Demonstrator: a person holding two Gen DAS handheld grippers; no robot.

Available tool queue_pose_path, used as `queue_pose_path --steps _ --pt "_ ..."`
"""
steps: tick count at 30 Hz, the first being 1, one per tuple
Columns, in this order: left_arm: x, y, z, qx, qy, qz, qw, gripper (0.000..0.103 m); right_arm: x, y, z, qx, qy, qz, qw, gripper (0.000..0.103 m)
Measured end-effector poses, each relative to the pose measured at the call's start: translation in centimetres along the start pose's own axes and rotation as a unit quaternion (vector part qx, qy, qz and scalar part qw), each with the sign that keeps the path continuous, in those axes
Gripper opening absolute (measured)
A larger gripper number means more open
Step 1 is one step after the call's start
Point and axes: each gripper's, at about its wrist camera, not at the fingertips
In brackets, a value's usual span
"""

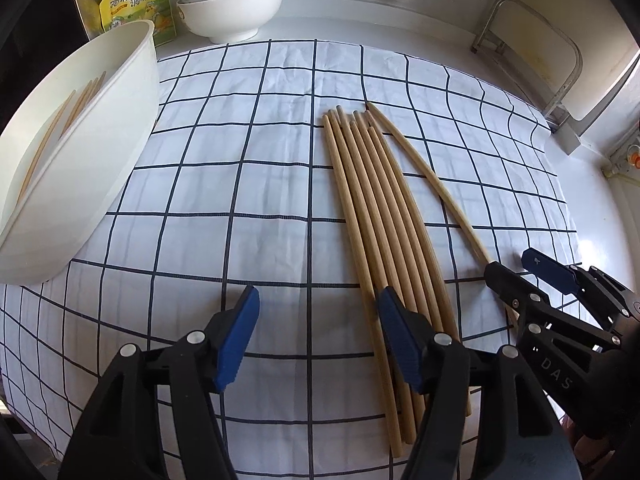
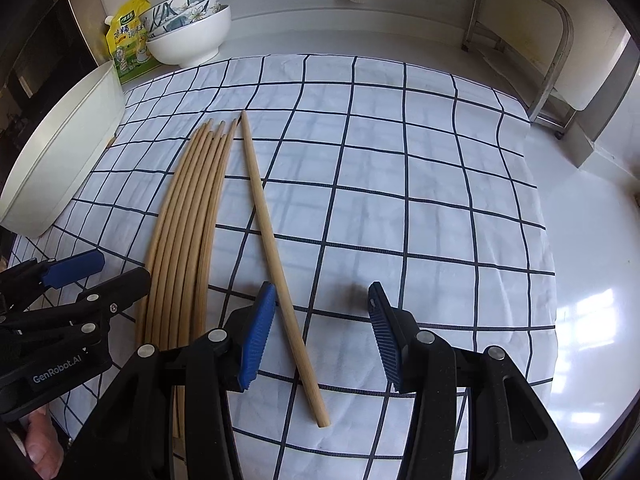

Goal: Organize utensils

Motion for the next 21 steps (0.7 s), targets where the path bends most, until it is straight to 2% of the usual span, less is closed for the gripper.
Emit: queue_pose_path --steps 9,21 --pt "0.6 -0.1 0.1 -0.030 -0.008 0.007 0.9995 0.062 0.2 0.2 0.3 0.001 0.000 -0.003 1.000 0.046" --pt "0.0 -0.3 2.1 -0.040 0.021 0.002 0.9990 0.064 -1.3 -0.7 1.7 0.006 0.031 -0.010 0.999 0.046"
Point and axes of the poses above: each gripper's, at about its wrist camera, not at the fingertips, and y roughly against the way its jaws point, z to its left, x to its underside
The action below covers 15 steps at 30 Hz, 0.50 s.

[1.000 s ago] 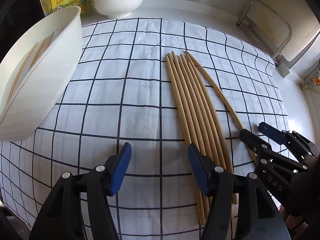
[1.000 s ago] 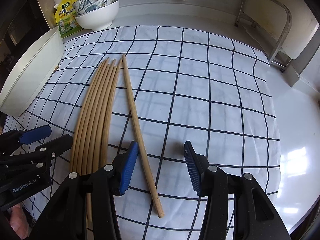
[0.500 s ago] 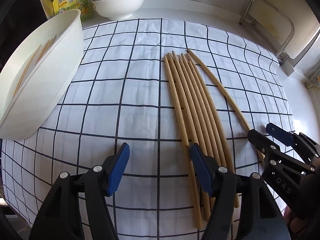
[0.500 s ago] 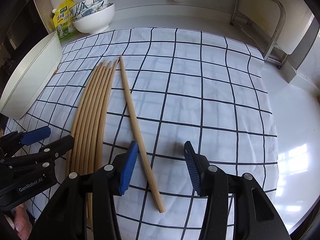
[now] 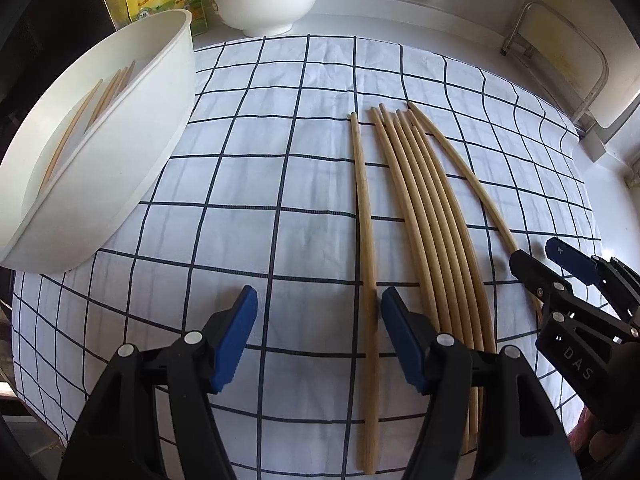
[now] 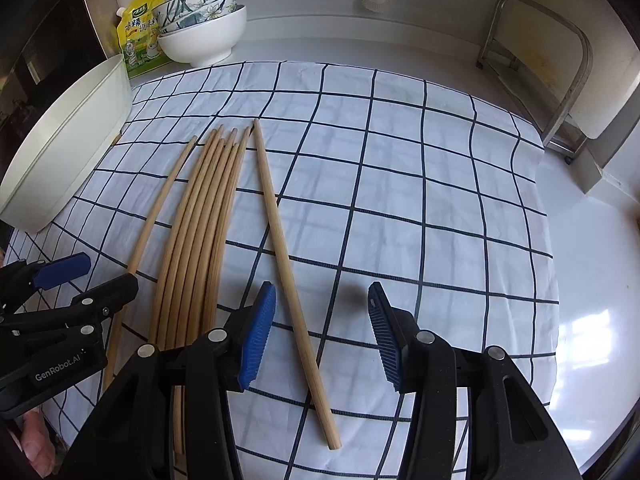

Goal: Organize utensils

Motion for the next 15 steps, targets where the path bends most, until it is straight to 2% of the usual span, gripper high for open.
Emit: queue_pose_path --steps 5,8,10,12,14,15 --pt "-1.0 -0.4 -0.1 -0.001 0.008 -0.003 1.0000 0.064 -0.8 -0.7 0.9 0.001 0.021 0.000 1.000 0.046" --pt "-1.0 -0.3 -0.2 -0.007 0.008 -0.006 0.9999 0.059 -0.9 -0.9 1.6 -0.008 0.034 -0.001 0.999 0.044" --pt "-1.0 -0.2 -0.3 -0.010 0.005 -0.011 0.9999 0.048 -0.9 -0.8 1.9 -0.016 0.040 -0.003 0.999 0.036" --pt "-1.2 -0.2 -0.2 -0.007 0.008 -0.012 0.9999 0.031 -0.9 -0.8 2.2 -0.021 0.047 -0.004 0.999 0.030" --pt "-1.4 -0.1 -0.1 0.000 0.011 -0.011 0.9999 0.020 -1.0 -0.8 2.4 -0.022 0.050 -0.004 0.998 0.015" --pt "-1.4 -0.2 -0.1 0.001 0.012 -0.010 0.9999 0.019 -1.0 -0.8 2.5 -0.023 0.050 -0.003 0.998 0.015"
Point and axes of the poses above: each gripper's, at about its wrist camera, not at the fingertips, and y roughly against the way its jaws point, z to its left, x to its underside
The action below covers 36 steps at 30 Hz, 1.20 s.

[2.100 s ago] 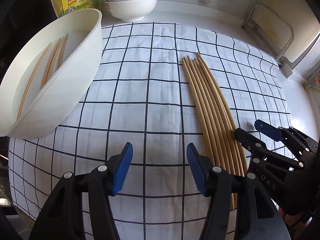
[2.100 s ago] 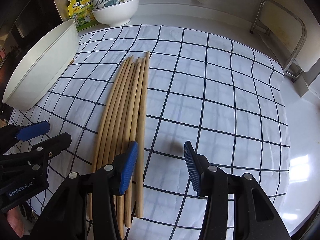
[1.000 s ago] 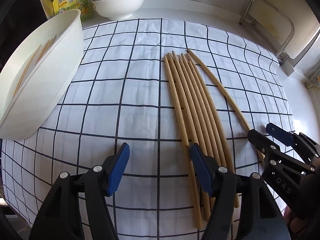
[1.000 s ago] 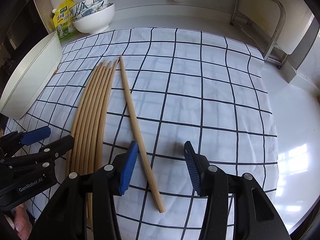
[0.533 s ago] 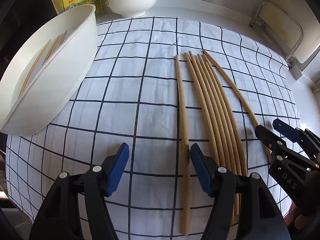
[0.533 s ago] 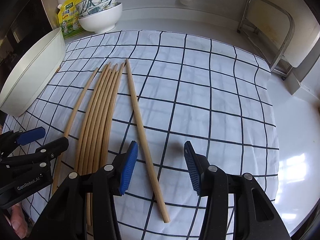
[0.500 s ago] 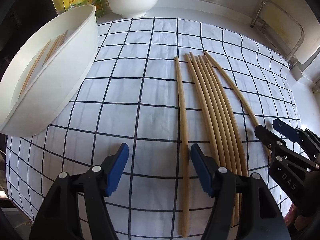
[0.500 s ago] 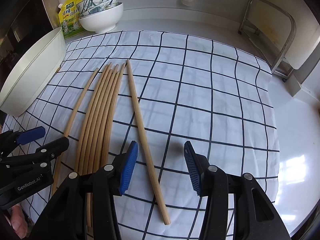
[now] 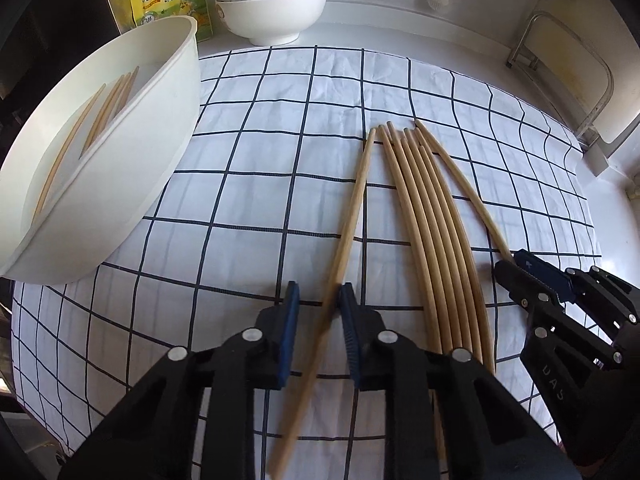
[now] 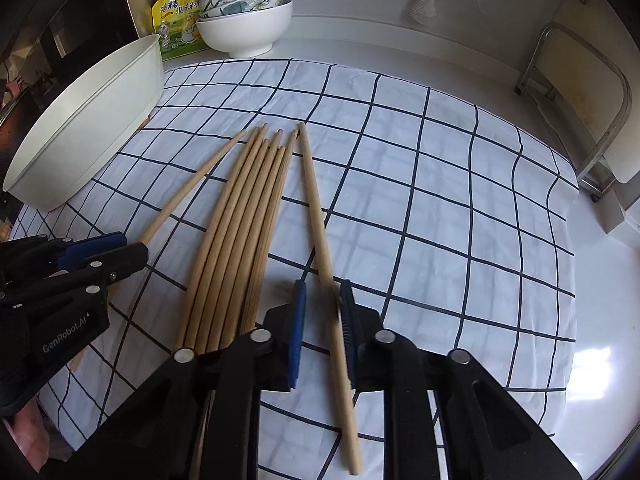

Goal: Organize utensils

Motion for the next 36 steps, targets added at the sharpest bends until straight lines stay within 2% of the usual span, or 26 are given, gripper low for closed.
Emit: queue_pose_path --steps 4,8,13,18,23,31,36 --pt "-0.1 -0.1 -0.1 -0.004 -0.005 -0.001 1.0000 0.019 -0.1 0.4 0.0 -0.002 0.002 -0.007 1.000 0.016" --pt "0.1 0.1 -0.3 -0.005 -0.008 -0.003 1.0000 0.019 -0.2 1.0 -0.6 0.013 0.001 -0.021 1.000 0.035" --pt "0.2 0.0 -0.7 -0.003 -0.011 -0.007 0.9999 0.022 0.0 0.4 -1.7 0.007 -0.001 -0.011 1.000 0.035" --pt "0.2 -0.1 -1.1 0.013 -0.021 -0.010 0.9996 0.044 0.2 -0.1 -1.5 -0.003 0.008 -0.006 1.000 0.036" --pt "0.3 -0.1 -0.6 0.035 -0.020 -0.008 0.9992 0.054 0.3 0.0 -1.1 -0.009 0.014 -0.010 1.000 0.036" --pt "0.3 0.4 2.3 0.038 0.012 -0.011 0.9991 0.055 0.7 0.2 -1.6 -0.014 0.001 -0.013 1.000 0.036" --pt "0.1 0.5 2.9 0.041 0.000 -0.024 0.9989 0.058 0.9 0.4 -1.9 -0.007 -0.008 -0.016 1.000 0.036"
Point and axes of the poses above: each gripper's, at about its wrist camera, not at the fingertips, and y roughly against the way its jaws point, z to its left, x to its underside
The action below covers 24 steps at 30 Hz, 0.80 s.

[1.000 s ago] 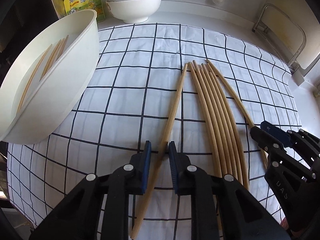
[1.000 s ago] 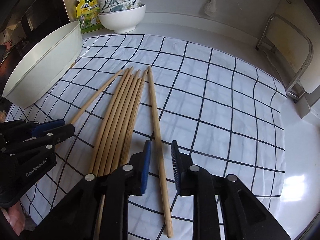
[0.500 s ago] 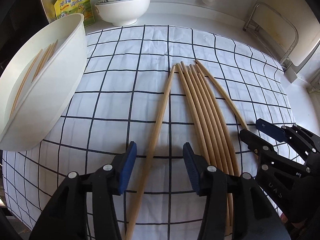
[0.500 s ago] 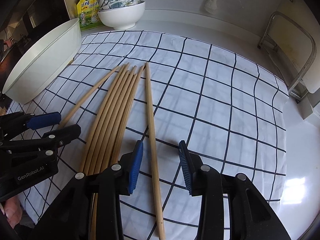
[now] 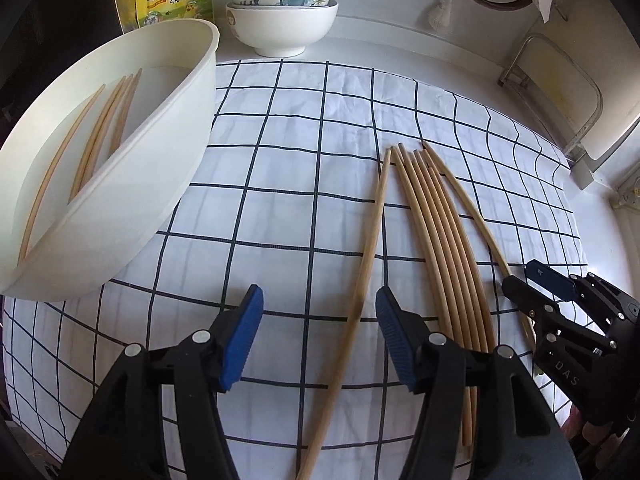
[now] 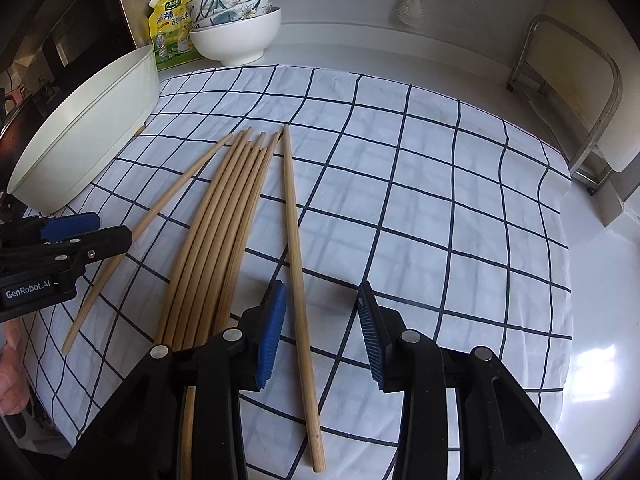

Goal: Organize utensils

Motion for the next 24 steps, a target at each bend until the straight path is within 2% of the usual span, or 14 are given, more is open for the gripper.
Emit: queue_pose_path --steps 4,13,17,18,19,20,21,22,24 --pt "0.0 -0.3 -0.4 -0.010 -0.021 0.000 0.9997 0.058 0.1 0.2 -0.2 0.002 0.001 -0.001 1.000 0.043" --pt "0.5 -0.9 -2.3 -0.032 -0.066 -0.002 0.9973 0.058 0.2 0.1 0.2 0.007 0.009 -0.003 1.000 0.043" --pt "0.7 -0.7 -2.7 -0.026 -0.066 -0.002 0.9975 0.046 0.0 0.0 1.0 0.000 0.020 -0.003 1.000 0.043" --pt "0.7 -0.7 -2.9 -0.024 -0.067 -0.001 0.9974 0.038 0.0 0.0 1.1 -0.002 0.023 -0.004 1.000 0.039" --pt "0.6 -0.7 -3.1 -0.023 -0.069 -0.001 0.9974 0.033 -0.1 0.0 1.2 -0.004 0.025 -0.005 1.000 0.032" --pt "0.6 -0.6 -3.3 -0.021 -0.070 0.000 0.9973 0.024 -0.1 0.0 1.3 -0.003 0.026 -0.005 1.000 0.021" --pt "0.6 -0.6 -3.4 -0.019 -0.071 0.001 0.9973 0.017 -0.2 0.0 1.4 -0.004 0.027 -0.005 1.000 0.016" --pt "0.7 -0.6 -3.5 -0.017 -0.071 0.003 0.9973 0.014 -0.2 0.0 1.4 -0.005 0.028 -0.004 1.000 0.008" --pt "0.7 -0.7 -3.7 -0.016 -0.071 0.006 0.9973 0.008 -0.2 0.1 1.3 -0.011 0.026 -0.001 1.000 0.007"
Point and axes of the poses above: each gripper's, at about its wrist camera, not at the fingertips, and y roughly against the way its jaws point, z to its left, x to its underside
